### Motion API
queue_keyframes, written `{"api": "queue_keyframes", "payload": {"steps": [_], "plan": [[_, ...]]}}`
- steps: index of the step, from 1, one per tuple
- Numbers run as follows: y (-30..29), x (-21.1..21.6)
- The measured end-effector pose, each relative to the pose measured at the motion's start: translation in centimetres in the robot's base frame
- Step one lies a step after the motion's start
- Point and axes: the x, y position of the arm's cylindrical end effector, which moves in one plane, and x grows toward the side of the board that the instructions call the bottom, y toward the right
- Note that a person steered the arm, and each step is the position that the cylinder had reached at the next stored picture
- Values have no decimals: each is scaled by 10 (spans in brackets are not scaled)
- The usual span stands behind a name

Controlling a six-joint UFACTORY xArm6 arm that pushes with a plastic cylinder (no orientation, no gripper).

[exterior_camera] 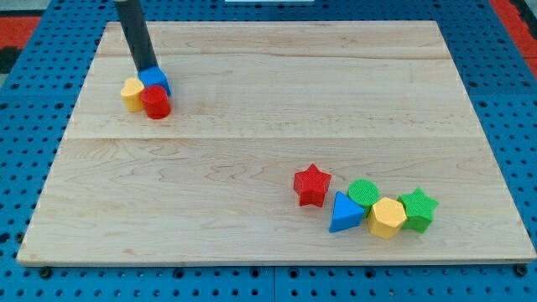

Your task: Move the blue cube to the top left of the green star

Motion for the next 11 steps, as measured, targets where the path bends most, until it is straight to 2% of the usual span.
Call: {"api": "queue_keyframes", "payload": {"steps": [1, 2, 3, 4, 5, 6, 7, 8, 9, 10, 11], "plan": [[34, 43], [40, 101], [10, 102], [-7, 132], [90, 146], [105, 128], [160, 116], [235, 139], [254, 127], [298, 110], [306, 159]]}}
